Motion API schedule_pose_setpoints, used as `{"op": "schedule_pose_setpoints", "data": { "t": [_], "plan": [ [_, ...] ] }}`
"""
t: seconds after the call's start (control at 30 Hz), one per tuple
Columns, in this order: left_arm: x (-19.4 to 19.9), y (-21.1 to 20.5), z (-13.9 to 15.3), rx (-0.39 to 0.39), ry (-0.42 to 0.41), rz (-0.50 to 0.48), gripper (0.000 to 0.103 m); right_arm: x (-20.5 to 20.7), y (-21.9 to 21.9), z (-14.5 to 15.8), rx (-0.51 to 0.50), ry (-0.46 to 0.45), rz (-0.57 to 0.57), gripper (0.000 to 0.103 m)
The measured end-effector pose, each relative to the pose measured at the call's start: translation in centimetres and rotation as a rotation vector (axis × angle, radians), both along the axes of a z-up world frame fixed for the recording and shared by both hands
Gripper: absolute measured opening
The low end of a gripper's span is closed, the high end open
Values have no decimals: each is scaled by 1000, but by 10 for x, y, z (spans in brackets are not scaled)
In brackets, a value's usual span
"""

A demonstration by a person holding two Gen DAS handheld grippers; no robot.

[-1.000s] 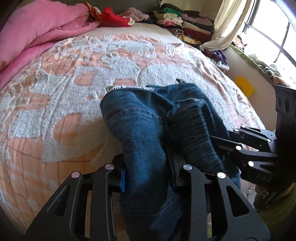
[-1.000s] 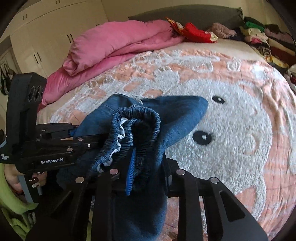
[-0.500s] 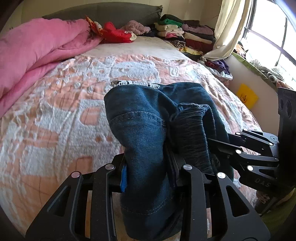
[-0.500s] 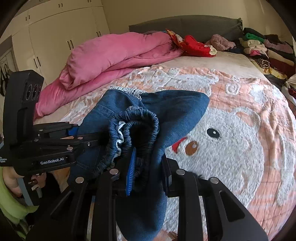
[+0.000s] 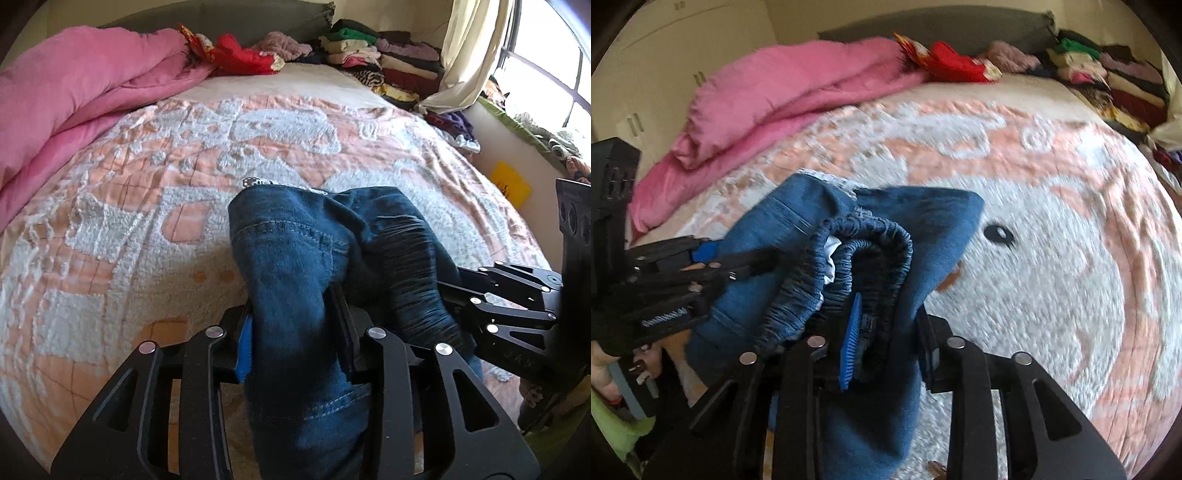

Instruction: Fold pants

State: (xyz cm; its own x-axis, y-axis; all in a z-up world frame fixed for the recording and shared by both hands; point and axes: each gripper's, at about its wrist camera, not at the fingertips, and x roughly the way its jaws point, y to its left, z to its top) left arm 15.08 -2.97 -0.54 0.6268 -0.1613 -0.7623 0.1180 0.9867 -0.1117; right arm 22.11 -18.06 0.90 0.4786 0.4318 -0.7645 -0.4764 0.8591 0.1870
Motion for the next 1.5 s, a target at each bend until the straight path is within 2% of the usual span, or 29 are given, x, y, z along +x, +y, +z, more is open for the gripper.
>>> {"op": "schedule_pose_setpoints", "data": {
  "t": [0.13, 0.2, 0.33, 0.37, 0.4, 0.43, 0.5, 0.6, 0.67, 0.7, 0.73, 0.77, 0.87, 1.23, 1.5],
  "plan": [
    [1, 4, -10, 4, 24, 15, 39, 2, -8, -9, -17, 24, -41, 47],
    [2, 6, -14, 9, 31, 19, 42, 2, -11, -13, -26, 30, -55, 51],
    [3, 6, -23, 14, 48, 23, 46, 3, -13, -18, -28, 44, -70, 51],
    [3, 6, -23, 12, 46, 23, 46, 2, -12, -17, -34, 38, -69, 52],
    [2, 7, -22, 11, 42, 24, 48, 2, -11, -15, -40, 31, -70, 57],
    [1, 7, -20, 15, 37, 27, 53, 0, -11, -12, -47, 20, -74, 60],
    [-4, 8, -15, 14, 24, 28, 58, -4, -13, -6, -43, -5, -73, 60],
    [-9, 9, -8, 10, 9, 30, 67, -13, -16, 9, -55, -64, -92, 72],
    [-16, 9, -1, 9, -14, 32, 75, -20, -19, 20, -54, -104, -102, 72],
    [-20, 10, 4, 8, -25, 33, 77, -21, -20, 24, -53, -116, -106, 77],
    [-23, 11, 7, 7, -33, 33, 82, -24, -22, 29, -52, -129, -114, 93],
    [-26, 11, 11, 6, -42, 32, 84, -27, -23, 33, -48, -145, -124, 96],
    [-38, 12, 22, 23, -68, 41, 93, -36, -28, 47, -15, -177, -131, 96],
    [-80, 18, 47, 10, -119, 53, 93, -81, -42, 77, 32, -252, -150, 98],
    [-110, 20, 42, 22, -111, 51, 93, -116, -45, 73, 3, -263, -159, 98]
  ]
}}
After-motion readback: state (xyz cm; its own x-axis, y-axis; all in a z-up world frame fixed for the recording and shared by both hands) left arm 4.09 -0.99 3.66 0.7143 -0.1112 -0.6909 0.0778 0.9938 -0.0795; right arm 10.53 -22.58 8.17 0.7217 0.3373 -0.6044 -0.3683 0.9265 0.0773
